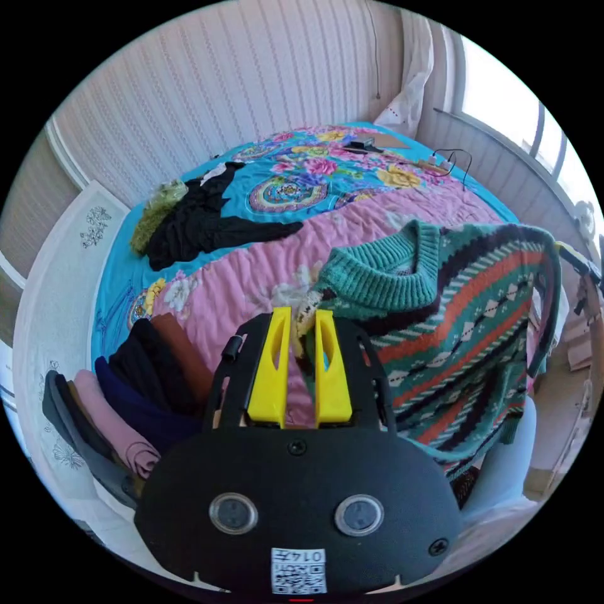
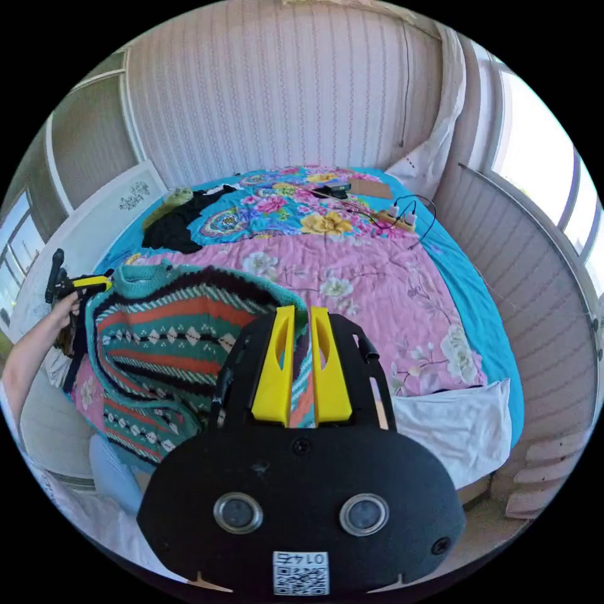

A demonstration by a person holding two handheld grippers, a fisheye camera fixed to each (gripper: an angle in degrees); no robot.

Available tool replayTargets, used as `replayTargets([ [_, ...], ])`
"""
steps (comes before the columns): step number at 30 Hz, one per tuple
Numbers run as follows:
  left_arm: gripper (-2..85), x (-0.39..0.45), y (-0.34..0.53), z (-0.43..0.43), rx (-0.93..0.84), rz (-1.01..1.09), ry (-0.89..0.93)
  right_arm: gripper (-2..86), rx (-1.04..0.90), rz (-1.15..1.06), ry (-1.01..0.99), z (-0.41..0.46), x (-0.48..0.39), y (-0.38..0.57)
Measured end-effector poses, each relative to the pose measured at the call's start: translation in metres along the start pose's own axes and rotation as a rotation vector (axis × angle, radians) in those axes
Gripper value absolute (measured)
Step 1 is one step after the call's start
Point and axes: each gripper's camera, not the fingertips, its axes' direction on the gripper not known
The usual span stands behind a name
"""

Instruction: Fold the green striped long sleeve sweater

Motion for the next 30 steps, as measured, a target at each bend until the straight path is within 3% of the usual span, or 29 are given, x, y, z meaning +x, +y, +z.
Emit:
replayTargets([
  [2,1.3,0.005,0.008,0.009,0.061,-0.009,-0.039,5.2,-0.016,0.059,0.023,0.020,0.008,0.011],
  [5,3.1,0.021,0.039,0.018,0.091,0.079,0.010,5.6,0.050,-0.003,-0.068,0.028,-0.001,0.049],
  [7,4.6,0.038,0.066,0.018,0.139,0.099,0.100,6.0,0.046,-0.016,-0.123,0.033,-0.011,0.082],
  [9,6.7,0.077,0.104,0.027,0.134,0.119,0.302,7.2,0.012,-0.018,-0.215,0.042,-0.030,0.130],
  [12,8.1,0.150,0.139,0.041,0.098,0.206,0.433,9.0,-0.038,-0.067,-0.156,0.047,-0.061,0.176],
  [14,9.1,0.192,0.151,0.047,0.126,0.274,0.390,11.0,-0.068,-0.069,-0.073,0.048,-0.073,0.194],
  [18,9.2,0.250,0.149,0.078,0.109,0.335,0.129,13.2,-0.141,-0.014,0.003,0.058,-0.074,0.221],
  [20,8.3,0.255,0.145,0.091,0.071,0.346,0.117,13.0,-0.195,0.017,-0.070,0.069,-0.070,0.225],
  [25,0.0,0.220,0.139,0.092,0.005,0.243,0.329,8.9,-0.230,0.095,-0.138,0.079,-0.058,0.217],
  [30,-0.8,0.117,0.182,0.042,0.186,-0.058,0.247,4.5,-0.257,0.182,-0.235,0.085,-0.042,0.210],
])
